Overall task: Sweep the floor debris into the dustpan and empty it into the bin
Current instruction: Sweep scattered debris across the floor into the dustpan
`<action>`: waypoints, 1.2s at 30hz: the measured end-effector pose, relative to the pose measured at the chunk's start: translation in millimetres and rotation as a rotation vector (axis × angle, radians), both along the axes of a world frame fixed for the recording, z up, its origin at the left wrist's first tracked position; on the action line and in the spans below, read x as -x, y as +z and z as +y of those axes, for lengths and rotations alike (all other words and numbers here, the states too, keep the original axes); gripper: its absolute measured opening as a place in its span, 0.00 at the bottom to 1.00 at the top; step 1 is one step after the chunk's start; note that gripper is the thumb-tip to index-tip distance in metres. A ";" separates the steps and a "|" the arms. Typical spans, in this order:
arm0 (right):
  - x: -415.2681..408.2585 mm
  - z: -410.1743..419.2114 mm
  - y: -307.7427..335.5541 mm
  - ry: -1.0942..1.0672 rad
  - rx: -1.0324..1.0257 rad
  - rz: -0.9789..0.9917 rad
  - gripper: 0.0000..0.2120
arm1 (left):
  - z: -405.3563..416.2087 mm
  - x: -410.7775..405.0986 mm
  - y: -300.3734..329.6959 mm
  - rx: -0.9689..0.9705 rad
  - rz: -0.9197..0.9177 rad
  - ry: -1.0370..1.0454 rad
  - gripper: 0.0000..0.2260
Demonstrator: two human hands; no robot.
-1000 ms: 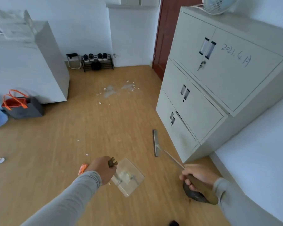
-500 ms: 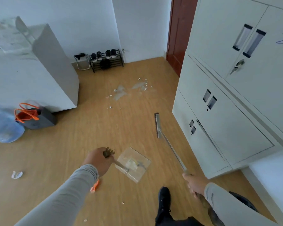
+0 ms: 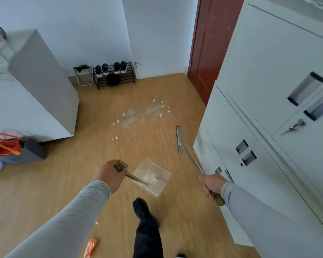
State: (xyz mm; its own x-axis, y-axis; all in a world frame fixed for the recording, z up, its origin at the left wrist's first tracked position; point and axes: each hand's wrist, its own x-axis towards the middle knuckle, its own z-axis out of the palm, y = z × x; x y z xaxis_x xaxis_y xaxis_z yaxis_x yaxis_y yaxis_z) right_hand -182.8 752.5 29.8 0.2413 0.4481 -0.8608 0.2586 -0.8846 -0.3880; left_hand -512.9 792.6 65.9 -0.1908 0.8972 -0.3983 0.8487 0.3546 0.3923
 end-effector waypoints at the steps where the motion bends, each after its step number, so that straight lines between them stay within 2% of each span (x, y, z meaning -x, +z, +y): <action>1: 0.8 19.3 0.0 0.000 0.001 -0.004 0.24 | 21.0 1.2 -3.2 0.003 -0.015 -0.002 0.08; 9: 11.7 174.5 -0.1 -0.022 0.035 -0.055 0.14 | 193.8 21.5 -27.5 0.018 -0.150 0.016 0.07; 16: 8.6 291.7 2.1 -0.033 0.045 -0.065 0.09 | 303.9 13.0 -26.9 0.024 -0.131 -0.023 0.07; 25: -39.1 462.8 -25.9 0.077 0.073 -0.095 0.13 | 438.1 -23.8 -32.9 0.050 -0.066 0.030 0.08; 29: -56.9 525.3 -27.0 0.079 0.132 -0.068 0.18 | 490.9 -39.1 -32.9 0.050 -0.026 0.039 0.07; 36: -68.8 623.5 -38.3 0.171 0.159 -0.168 0.20 | 576.4 -41.8 -43.9 0.079 -0.023 0.053 0.09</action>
State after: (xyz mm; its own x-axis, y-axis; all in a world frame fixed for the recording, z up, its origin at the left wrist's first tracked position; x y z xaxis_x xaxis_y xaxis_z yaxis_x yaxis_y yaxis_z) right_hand -114.0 1376.0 -8.5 0.3187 0.3573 -0.8779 0.4585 -0.8688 -0.1872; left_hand -471.1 1369.0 22.0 -0.2273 0.8518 -0.4720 0.8187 0.4296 0.3810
